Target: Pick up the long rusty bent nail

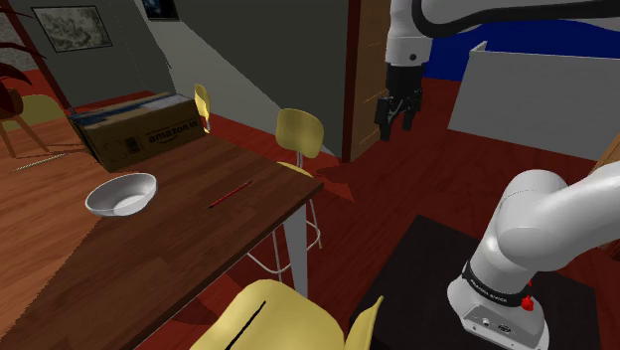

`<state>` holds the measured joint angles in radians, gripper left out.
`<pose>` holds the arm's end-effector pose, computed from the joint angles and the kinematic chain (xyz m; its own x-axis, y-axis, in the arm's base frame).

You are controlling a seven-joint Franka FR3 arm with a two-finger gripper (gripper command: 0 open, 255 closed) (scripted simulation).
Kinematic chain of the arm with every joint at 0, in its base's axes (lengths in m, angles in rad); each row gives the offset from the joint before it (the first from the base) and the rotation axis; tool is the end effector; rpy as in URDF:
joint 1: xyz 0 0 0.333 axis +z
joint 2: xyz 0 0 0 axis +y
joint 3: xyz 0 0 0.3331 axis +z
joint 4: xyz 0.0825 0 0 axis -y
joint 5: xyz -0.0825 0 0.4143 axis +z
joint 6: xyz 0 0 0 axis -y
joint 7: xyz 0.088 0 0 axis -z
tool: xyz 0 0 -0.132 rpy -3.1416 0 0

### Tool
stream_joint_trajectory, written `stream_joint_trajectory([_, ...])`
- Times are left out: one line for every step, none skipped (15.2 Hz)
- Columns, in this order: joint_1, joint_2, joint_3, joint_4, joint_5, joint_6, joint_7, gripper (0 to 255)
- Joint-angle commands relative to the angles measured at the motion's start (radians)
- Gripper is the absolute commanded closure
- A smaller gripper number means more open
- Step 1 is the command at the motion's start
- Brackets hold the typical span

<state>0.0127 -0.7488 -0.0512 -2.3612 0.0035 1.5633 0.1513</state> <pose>0.3323 -0.0158 0.5619 0.9833 -0.1733 -0.0549 -0.1752 -0.9841 -0.0304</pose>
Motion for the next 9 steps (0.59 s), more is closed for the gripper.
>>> stream_joint_trajectory([0.000, 0.000, 0.000, 0.000, 0.000, 0.000, 0.000, 0])
stream_joint_trajectory([-0.001, -0.013, 0.016, -0.033, 0.016, 0.021, 0.035, 0])
stream_joint_trajectory([-0.002, -0.025, 0.033, -0.065, 0.033, 0.043, 0.070, 0])
stream_joint_trajectory([-0.002, -0.035, 0.050, -0.096, 0.051, 0.065, 0.105, 0])
stream_joint_trajectory([-0.001, -0.043, 0.069, -0.126, 0.069, 0.088, 0.140, 0])
stream_joint_trajectory([0.000, -0.050, 0.087, -0.154, 0.088, 0.112, 0.175, 0])
stream_joint_trajectory([0.002, -0.055, 0.106, -0.181, 0.108, 0.136, 0.210, 0])
stream_joint_trajectory([0.004, -0.059, 0.126, -0.207, 0.128, 0.162, 0.244, 0])
stream_joint_trajectory([0.007, -0.060, 0.146, -0.231, 0.149, 0.188, 0.279, 0])
